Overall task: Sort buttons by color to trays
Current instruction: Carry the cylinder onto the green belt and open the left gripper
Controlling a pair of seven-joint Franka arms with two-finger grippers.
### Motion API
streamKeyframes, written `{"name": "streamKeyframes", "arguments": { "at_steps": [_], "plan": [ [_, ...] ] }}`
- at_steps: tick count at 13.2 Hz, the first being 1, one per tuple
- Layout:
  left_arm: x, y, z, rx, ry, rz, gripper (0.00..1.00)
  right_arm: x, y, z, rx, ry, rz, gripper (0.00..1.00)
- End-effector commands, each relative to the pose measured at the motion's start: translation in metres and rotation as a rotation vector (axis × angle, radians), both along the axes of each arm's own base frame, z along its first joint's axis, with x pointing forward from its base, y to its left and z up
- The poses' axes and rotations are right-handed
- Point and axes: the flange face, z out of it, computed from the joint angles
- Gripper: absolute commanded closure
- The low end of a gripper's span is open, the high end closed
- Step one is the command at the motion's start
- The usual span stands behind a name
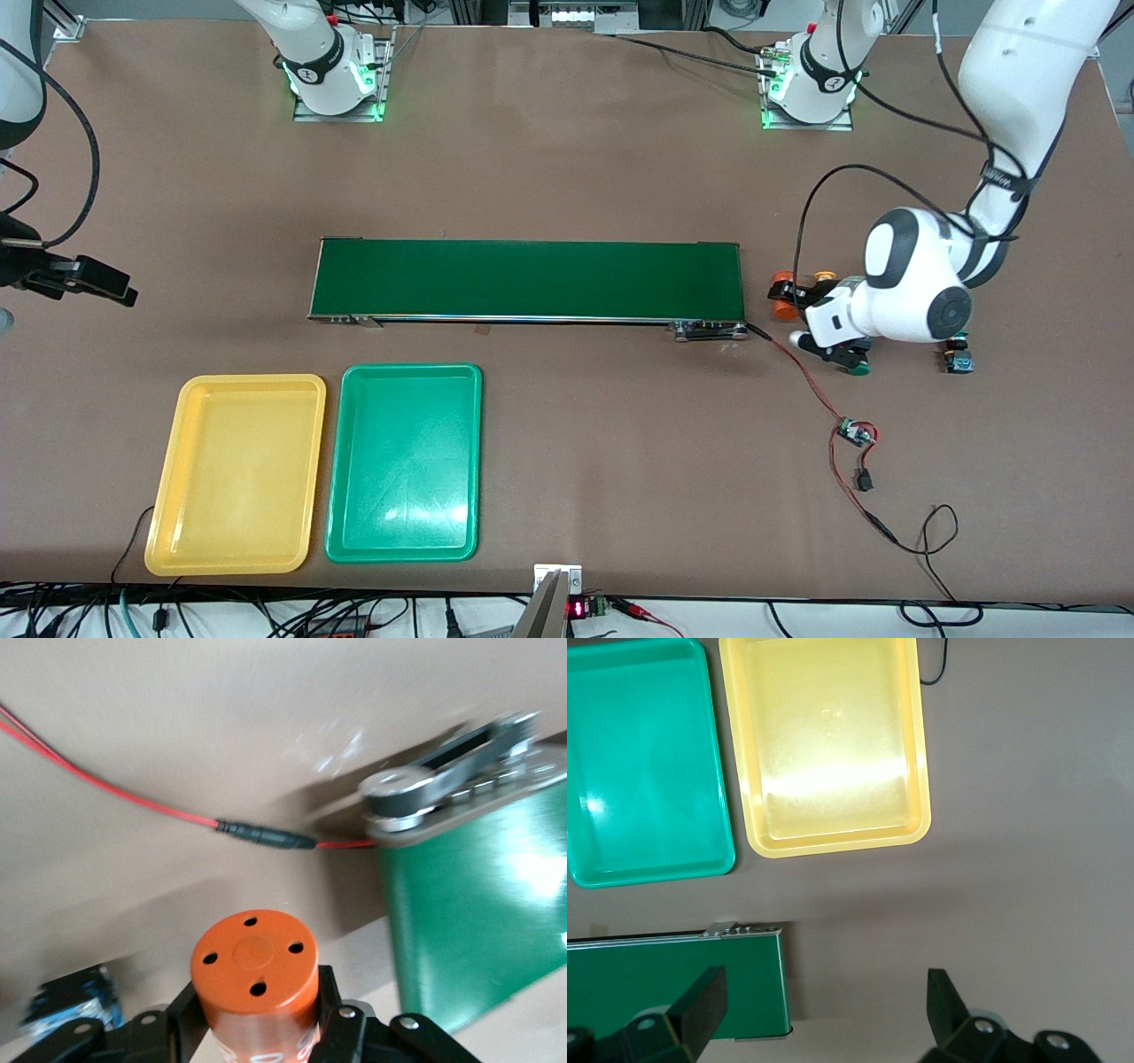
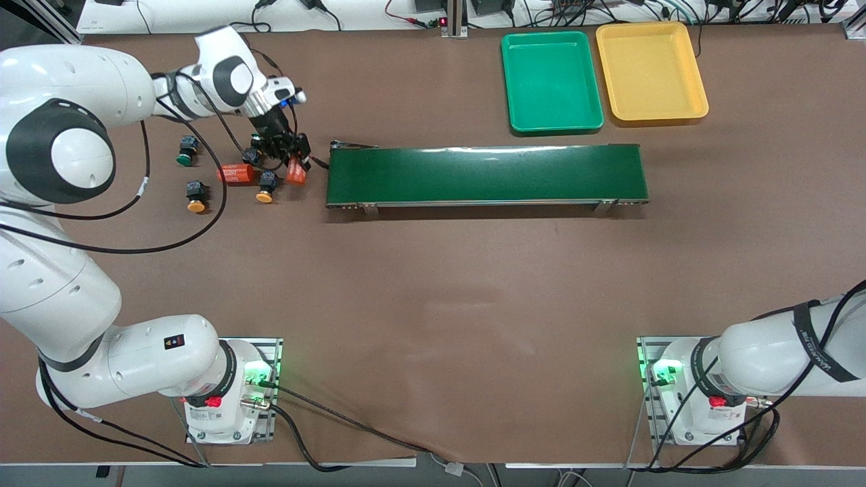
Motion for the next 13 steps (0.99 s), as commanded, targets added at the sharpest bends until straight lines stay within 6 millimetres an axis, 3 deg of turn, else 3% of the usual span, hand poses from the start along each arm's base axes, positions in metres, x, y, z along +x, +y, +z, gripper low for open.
{"name": "streamKeyframes", "arguments": {
  "at_steps": [1,3,4,6,9,13],
  "plan": [
    [-0.001,-0.021,0.054,0.007,-0.053,-0.073,1.00,0.001,-0.004,0.004,0.013,-0.011,0.010,0.00],
    [-0.010,-0.061,0.069,0.000,-0.077,-0.175,1.00,0.003,-0.002,0.001,0.012,-0.008,0.013,0.00],
    [-0.020,-0.093,0.070,-0.024,-0.088,-0.279,1.00,0.003,-0.002,0.000,0.012,-0.007,0.013,0.00],
    [-0.037,-0.137,0.069,-0.065,-0.107,-0.447,1.00,0.003,-0.003,0.000,0.012,-0.008,0.011,0.00],
    [-0.056,-0.182,0.067,0.030,-0.164,-0.756,1.00,0.003,-0.003,0.000,0.012,-0.010,0.011,0.00],
    [-0.082,-0.236,0.037,0.227,-0.237,-1.167,1.00,0.003,-0.003,0.000,0.012,-0.008,0.013,0.00]
  ]
}}
